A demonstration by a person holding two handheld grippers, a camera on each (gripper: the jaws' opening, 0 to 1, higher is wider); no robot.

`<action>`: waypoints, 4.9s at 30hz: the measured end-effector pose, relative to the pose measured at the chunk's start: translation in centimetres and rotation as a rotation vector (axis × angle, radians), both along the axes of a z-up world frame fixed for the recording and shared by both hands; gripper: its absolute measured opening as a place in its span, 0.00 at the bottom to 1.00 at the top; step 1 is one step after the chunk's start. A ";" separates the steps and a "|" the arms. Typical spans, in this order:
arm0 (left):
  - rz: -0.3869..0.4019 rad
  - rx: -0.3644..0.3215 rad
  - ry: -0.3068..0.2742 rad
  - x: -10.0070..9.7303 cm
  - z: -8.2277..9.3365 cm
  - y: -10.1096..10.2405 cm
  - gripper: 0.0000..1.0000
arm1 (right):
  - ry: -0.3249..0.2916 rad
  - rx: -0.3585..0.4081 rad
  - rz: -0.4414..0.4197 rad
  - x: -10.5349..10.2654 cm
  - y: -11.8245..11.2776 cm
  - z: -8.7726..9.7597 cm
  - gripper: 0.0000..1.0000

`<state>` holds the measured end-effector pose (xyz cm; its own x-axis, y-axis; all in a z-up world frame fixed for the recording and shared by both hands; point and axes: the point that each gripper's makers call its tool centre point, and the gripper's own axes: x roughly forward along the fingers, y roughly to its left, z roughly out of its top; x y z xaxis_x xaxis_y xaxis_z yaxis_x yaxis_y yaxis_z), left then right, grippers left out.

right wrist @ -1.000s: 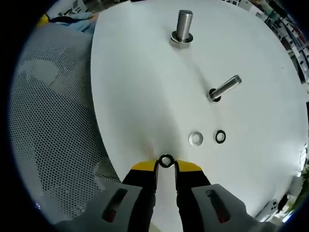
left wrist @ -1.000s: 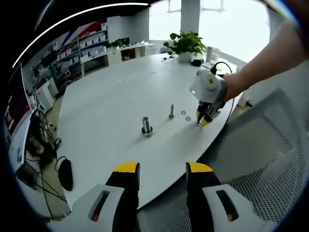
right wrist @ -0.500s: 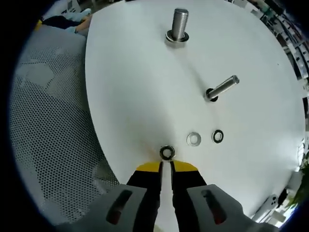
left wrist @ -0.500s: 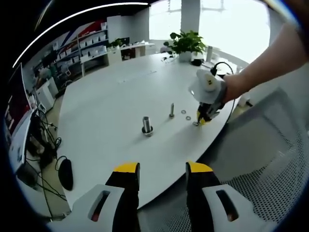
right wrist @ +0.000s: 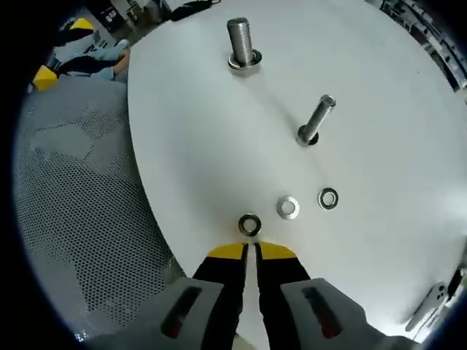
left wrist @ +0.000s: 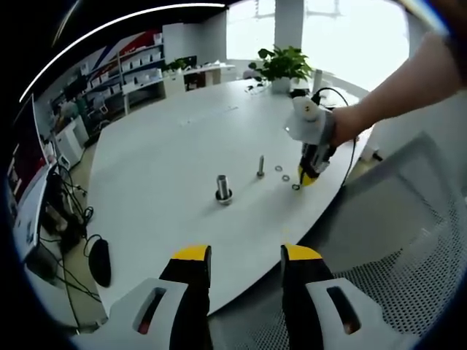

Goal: Place the washer onto the threaded stud by aligning its center hole with the stud, sliding it down to the base, and recovering from edge contact or off-axis alignment until the washer reaches the visible bottom stop.

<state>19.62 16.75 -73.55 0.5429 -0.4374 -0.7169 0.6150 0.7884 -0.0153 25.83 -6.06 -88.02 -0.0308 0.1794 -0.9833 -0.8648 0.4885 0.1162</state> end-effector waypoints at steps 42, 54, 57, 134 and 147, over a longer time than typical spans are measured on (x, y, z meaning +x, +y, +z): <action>0.009 0.005 0.005 0.1 -0.1 0.2 0.36 | -0.122 -0.047 0.271 0.5 2.3 -0.1 0.16; 0.008 0.007 0.005 0.1 -0.1 0.2 0.36 | -0.096 -0.223 0.303 0.5 2.4 -0.5 0.14; 0.011 0.005 0.004 0.1 -0.1 0.2 0.36 | -0.095 -0.181 0.292 0.8 2.1 -0.4 0.13; 0.028 0.004 0.007 0.3 -0.2 0.5 0.36 | -0.164 -0.071 0.242 9.2 6.5 0.9 0.14; 0.032 0.008 0.006 0.4 -0.2 0.6 0.36 | -0.171 -0.077 0.227 9.1 6.0 1.5 0.20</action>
